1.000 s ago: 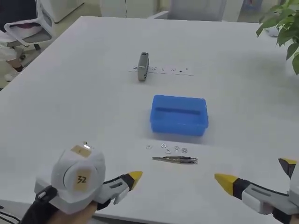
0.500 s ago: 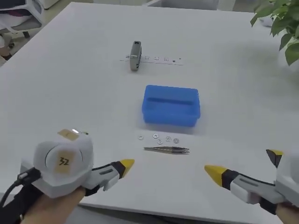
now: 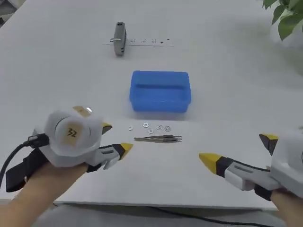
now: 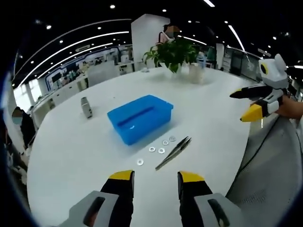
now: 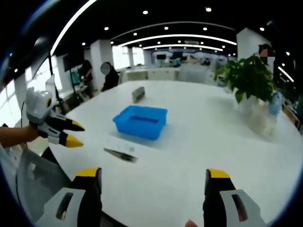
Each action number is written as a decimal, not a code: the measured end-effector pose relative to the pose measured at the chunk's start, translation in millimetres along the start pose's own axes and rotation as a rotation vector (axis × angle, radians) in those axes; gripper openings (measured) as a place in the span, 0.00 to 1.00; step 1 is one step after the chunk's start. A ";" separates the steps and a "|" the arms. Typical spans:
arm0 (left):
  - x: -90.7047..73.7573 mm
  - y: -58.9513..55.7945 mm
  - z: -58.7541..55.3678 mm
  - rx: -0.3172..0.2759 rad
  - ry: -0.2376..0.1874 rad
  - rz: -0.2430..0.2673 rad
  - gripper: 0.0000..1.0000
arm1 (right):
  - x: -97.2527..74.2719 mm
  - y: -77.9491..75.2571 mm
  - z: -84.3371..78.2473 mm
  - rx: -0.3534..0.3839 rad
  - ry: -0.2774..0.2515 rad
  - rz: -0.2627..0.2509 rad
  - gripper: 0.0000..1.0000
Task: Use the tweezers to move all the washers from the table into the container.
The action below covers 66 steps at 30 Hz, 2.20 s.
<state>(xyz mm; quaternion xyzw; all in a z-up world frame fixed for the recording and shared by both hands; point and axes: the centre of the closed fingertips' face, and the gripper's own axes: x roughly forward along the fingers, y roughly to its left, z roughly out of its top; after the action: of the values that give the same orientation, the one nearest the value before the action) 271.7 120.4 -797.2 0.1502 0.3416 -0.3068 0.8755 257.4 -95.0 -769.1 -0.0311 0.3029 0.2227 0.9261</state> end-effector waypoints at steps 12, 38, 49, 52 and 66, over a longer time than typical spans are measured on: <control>54.6 -4.4 -4.1 0.112 0.099 -0.134 0.12 | -0.6 -4.2 -3.2 0.015 0.017 -0.024 0.87; 36.0 -20.3 14.9 0.329 0.075 -0.267 0.00 | -0.6 -1.4 -7.8 0.023 0.047 -0.014 0.82; -4.1 -44.0 59.9 0.418 -0.031 -0.288 0.00 | 10.0 53.2 -18.1 -0.189 0.145 0.231 0.43; -8.0 -49.4 62.1 0.456 -0.030 -0.306 0.00 | 17.8 70.4 -14.8 -0.234 0.152 0.325 0.34; -13.5 -73.4 56.2 0.664 0.022 -0.450 0.00 | 76.3 133.0 6.4 -0.567 0.144 0.595 0.19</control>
<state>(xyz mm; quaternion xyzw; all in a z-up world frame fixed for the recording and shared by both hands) 245.3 43.5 -751.3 0.3498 0.2575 -0.5831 0.6865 258.3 55.8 -797.5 -0.2116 0.2895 0.5526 0.7524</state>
